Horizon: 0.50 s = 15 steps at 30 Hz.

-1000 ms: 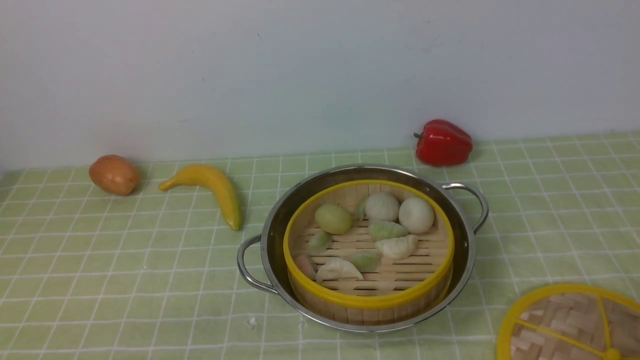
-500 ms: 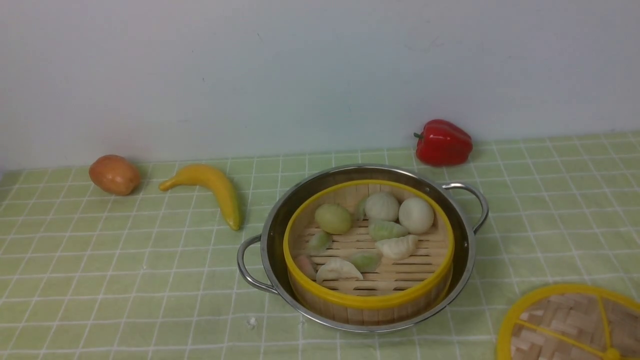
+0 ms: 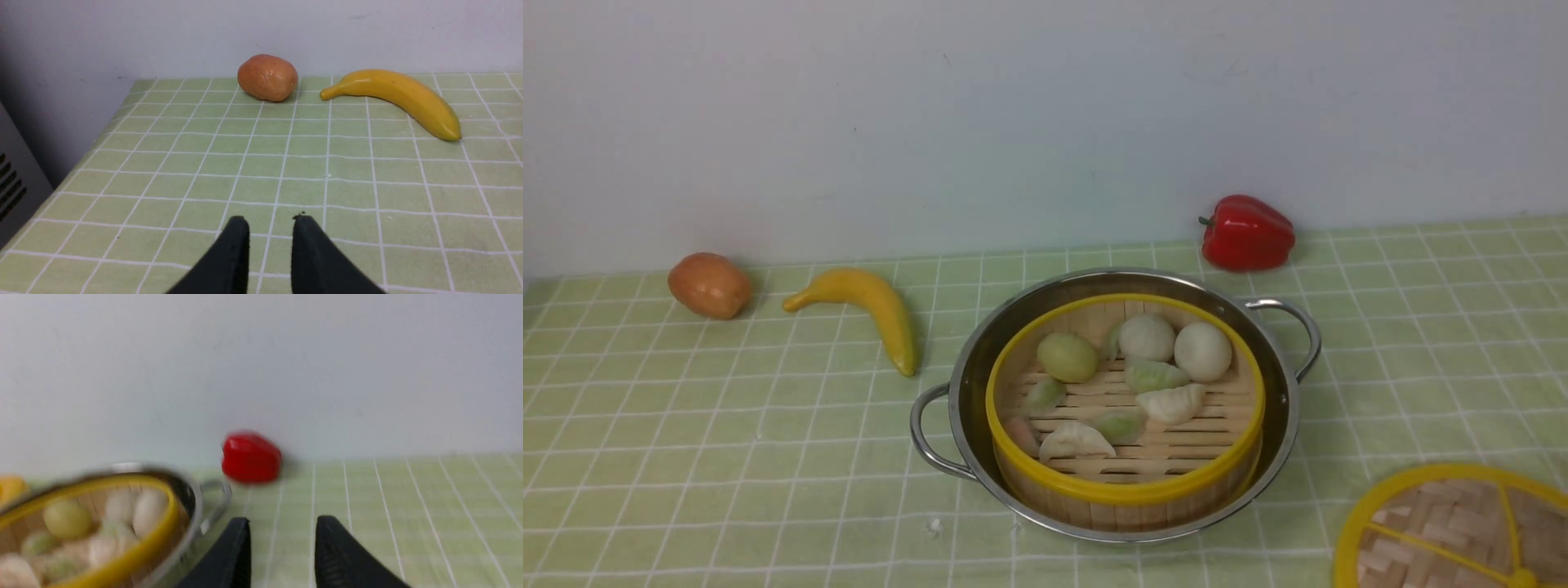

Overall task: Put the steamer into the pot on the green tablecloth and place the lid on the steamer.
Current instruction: 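Move the gripper down to the bamboo steamer lid and grasp its center knob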

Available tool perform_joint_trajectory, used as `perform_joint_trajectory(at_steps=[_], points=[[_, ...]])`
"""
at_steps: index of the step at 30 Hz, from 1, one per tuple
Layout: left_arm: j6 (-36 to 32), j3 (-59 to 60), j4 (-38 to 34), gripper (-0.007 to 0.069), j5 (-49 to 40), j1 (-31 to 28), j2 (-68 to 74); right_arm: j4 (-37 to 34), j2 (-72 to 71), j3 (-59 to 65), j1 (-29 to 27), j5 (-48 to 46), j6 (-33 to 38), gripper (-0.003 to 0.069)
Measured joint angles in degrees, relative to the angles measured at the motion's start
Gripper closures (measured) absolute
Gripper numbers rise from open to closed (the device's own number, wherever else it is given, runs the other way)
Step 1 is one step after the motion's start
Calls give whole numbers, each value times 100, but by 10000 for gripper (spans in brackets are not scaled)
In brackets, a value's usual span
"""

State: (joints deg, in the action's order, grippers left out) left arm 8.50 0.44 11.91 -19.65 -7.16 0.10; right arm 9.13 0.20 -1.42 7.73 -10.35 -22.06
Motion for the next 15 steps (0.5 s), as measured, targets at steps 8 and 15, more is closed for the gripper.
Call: perform_joint_trajectory(at_steps=[8, 15], points=[[0, 0, 0, 454, 11, 0, -5, -402, 162, -1899, 0, -236, -157, 416], [0, 0, 0, 443, 17, 0, -5, -2033, 292, -2612, 0, -1349, -219, 416]])
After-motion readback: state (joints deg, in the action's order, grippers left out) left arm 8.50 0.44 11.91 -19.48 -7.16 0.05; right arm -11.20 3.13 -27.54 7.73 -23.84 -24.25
